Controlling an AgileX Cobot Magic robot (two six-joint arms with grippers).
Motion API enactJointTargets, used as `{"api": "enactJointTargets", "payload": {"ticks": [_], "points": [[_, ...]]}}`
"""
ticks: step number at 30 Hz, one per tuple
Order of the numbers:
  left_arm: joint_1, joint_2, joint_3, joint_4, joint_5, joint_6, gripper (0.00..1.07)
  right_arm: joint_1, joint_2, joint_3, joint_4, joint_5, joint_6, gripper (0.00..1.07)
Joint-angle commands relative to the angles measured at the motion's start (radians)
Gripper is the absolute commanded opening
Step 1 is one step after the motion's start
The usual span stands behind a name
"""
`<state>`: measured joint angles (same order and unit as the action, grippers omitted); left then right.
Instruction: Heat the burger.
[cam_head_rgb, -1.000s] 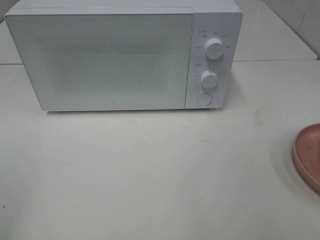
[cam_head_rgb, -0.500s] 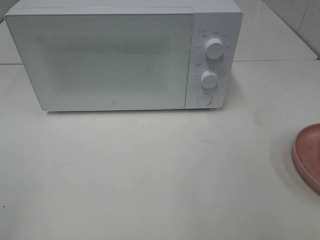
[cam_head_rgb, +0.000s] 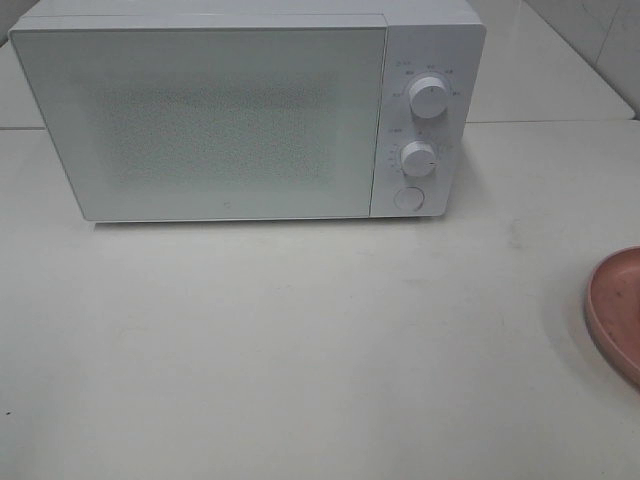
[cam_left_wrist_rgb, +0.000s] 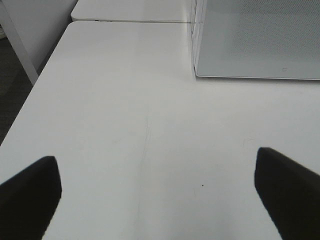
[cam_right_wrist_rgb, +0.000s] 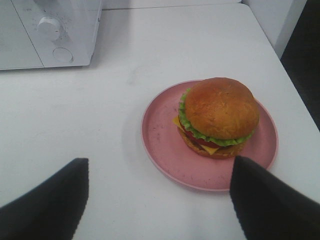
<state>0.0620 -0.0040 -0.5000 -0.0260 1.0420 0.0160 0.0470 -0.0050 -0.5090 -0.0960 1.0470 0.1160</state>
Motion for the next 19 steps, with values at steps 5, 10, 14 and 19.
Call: {"api": "enactJointTargets", "payload": {"ticks": [5, 10, 14, 19], "points": [[0.000, -0.026, 0.002, 0.000, -0.003, 0.003, 1.00, -0.005, -0.017, 0.000, 0.000, -0.008, -0.007, 0.75], [0.000, -0.026, 0.002, 0.000, -0.003, 0.003, 1.00, -0.005, -0.017, 0.000, 0.000, -0.008, -0.007, 0.75], [0.000, -0.026, 0.002, 0.000, -0.003, 0.003, 1.00, -0.005, -0.017, 0.000, 0.000, -0.008, -0.007, 0.75], [0.000, -0.026, 0.002, 0.000, -0.003, 0.003, 1.00, -0.005, -0.017, 0.000, 0.000, -0.008, -0.007, 0.75]]}}
